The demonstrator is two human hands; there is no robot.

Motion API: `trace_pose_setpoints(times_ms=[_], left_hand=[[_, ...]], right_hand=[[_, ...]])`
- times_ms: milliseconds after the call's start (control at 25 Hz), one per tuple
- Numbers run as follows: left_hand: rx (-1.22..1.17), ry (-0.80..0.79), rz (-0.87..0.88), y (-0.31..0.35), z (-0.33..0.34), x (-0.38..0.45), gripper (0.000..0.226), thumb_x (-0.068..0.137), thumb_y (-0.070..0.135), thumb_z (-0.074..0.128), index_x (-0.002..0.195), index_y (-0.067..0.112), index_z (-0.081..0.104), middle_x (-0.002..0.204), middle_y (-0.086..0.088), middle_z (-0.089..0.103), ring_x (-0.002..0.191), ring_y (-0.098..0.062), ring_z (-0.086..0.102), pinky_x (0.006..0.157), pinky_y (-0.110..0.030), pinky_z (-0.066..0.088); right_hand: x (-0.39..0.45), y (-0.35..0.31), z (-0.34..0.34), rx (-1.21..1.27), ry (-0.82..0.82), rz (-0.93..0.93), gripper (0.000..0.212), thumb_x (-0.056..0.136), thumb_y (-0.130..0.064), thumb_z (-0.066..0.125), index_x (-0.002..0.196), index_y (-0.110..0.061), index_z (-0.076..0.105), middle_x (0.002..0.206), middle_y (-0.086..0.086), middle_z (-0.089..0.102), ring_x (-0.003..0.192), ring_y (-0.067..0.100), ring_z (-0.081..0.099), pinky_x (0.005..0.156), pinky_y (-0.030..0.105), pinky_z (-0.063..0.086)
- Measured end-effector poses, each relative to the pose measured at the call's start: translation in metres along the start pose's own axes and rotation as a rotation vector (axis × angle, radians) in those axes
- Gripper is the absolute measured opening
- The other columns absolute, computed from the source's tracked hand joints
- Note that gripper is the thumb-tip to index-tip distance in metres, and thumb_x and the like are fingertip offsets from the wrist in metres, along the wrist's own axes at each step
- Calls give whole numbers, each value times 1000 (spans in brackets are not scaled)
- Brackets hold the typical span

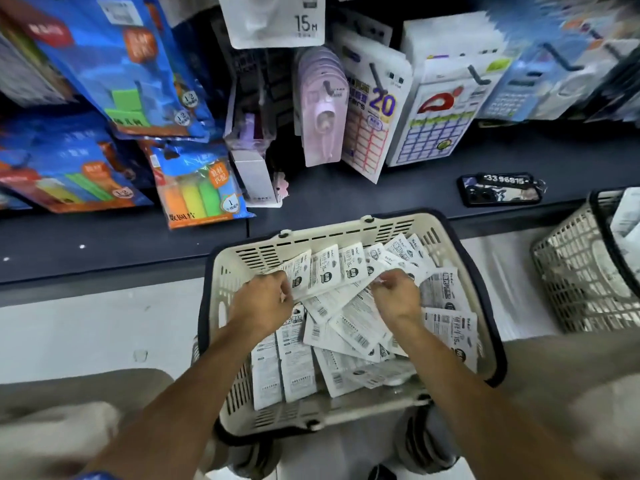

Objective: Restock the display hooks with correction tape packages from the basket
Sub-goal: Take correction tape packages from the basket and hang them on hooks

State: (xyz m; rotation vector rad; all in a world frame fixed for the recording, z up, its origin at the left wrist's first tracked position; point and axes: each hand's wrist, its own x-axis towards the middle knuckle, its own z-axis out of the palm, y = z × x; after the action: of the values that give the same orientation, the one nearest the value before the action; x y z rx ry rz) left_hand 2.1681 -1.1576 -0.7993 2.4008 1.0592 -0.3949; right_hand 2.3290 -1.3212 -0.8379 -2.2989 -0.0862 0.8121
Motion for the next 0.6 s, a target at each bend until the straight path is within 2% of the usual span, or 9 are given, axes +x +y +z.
trace_pose_setpoints(times_ms=[80, 160, 240, 320, 400, 440, 480, 560, 600], left_hand=[[41, -7, 85, 6, 14, 2, 2, 92, 27, 63, 94, 26, 61, 94, 3, 72, 90, -21, 68, 76, -35, 56], [42, 92, 78, 10, 28, 5, 24, 90, 36, 69, 105, 22, 56, 106, 4, 60, 100, -18, 58, 79, -36, 53], [-17, 153, -2, 13, 37, 10, 49, 83, 41, 79, 114, 21, 47, 110, 4, 46, 105, -18, 48, 83, -39, 51], [-51, 189, -82, 10, 41, 16, 60, 77, 37, 84, 118, 20, 42, 116, -1, 47, 112, -23, 48, 90, -41, 50], [-27, 199, -165, 2, 44, 21, 70, 74, 39, 87, 122, 21, 40, 124, -7, 49, 119, -29, 47, 96, -44, 48], [3, 187, -183, -2, 46, 24, 76, 72, 42, 87, 127, 22, 38, 128, -8, 48, 123, -31, 45, 99, -46, 47], [17, 161, -177, -6, 49, 28, 81, 71, 43, 87, 131, 22, 37, 132, -8, 47, 125, -31, 43, 100, -47, 46], [-84, 130, -157, -12, 54, 35, 81, 69, 41, 87, 132, 24, 38, 132, -7, 52, 124, -31, 48, 94, -44, 48], [-190, 147, -169, -12, 55, 39, 76, 68, 41, 88, 125, 25, 40, 127, -6, 57, 116, -31, 55, 85, -40, 50]], right_hand=[[4, -8, 0, -17, 71, -63, 21, 95, -16, 64, 116, -14, 60, 95, 0, 69, 81, 20, 66, 75, 33, 55], [4, -17, 4, 101, -49, -53, 14, 97, -19, 60, 109, -14, 66, 89, 3, 72, 73, 20, 65, 70, 32, 53], [2, -24, 11, 68, -112, -61, 18, 98, -23, 55, 99, -17, 71, 79, 5, 71, 70, 24, 65, 68, 36, 54], [2, -29, 18, 84, -176, 29, 16, 97, -22, 49, 95, -18, 65, 66, 4, 64, 57, 20, 57, 54, 30, 48], [0, -40, 20, 262, -319, 198, 12, 93, -17, 45, 91, -14, 56, 57, 2, 58, 43, 12, 42, 41, 24, 33], [-1, -44, 22, 312, -382, 217, 14, 92, -18, 45, 90, -13, 58, 60, 3, 62, 44, 11, 41, 41, 23, 31], [-2, -48, 27, 312, -427, 175, 16, 92, -18, 48, 92, -13, 63, 73, 3, 68, 52, 10, 46, 46, 24, 36], [-9, -52, 42, 281, -486, 30, 22, 89, -9, 54, 101, -18, 70, 120, -2, 63, 90, 9, 56, 76, 26, 46], [-14, -53, 48, 284, -514, -24, 33, 86, -2, 54, 107, -19, 71, 136, -9, 52, 111, 8, 51, 92, 26, 42]])
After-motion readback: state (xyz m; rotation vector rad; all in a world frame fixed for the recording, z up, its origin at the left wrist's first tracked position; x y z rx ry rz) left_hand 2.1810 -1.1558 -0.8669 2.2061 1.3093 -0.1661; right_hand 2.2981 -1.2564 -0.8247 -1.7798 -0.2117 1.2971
